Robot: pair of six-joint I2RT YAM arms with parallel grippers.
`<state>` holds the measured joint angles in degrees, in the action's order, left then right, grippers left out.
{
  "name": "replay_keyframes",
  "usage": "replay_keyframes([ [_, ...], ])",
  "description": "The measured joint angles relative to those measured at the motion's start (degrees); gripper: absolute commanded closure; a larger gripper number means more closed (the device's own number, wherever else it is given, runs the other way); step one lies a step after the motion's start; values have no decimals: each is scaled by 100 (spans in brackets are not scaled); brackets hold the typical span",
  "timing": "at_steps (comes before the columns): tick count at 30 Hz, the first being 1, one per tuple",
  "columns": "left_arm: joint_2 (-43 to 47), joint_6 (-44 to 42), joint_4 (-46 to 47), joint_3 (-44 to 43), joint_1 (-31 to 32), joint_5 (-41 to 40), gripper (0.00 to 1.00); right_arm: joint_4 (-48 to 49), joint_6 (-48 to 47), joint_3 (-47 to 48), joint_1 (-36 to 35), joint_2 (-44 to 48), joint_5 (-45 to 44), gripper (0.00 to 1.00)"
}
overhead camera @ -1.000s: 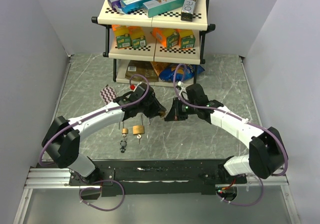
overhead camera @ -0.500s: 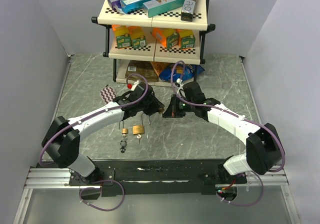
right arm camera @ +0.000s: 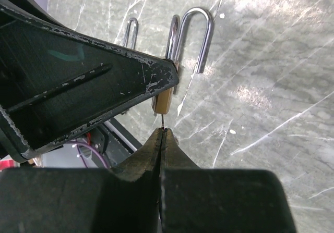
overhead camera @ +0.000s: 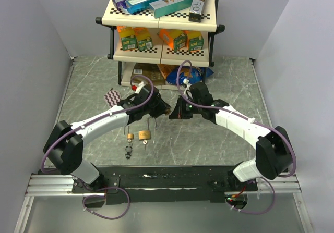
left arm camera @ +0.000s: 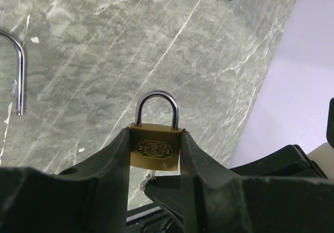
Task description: Unlock with the key
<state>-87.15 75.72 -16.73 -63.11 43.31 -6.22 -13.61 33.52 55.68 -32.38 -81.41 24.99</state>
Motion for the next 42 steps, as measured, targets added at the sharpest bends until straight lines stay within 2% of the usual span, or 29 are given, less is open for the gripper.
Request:
replay_keyframes([
  [34,22,111,278,-90,0,-389,99,-2,332,638,341,-448,186,100],
  [42,540,195,898,391,0,-608,99,337,737,664,584,-459,892,100],
])
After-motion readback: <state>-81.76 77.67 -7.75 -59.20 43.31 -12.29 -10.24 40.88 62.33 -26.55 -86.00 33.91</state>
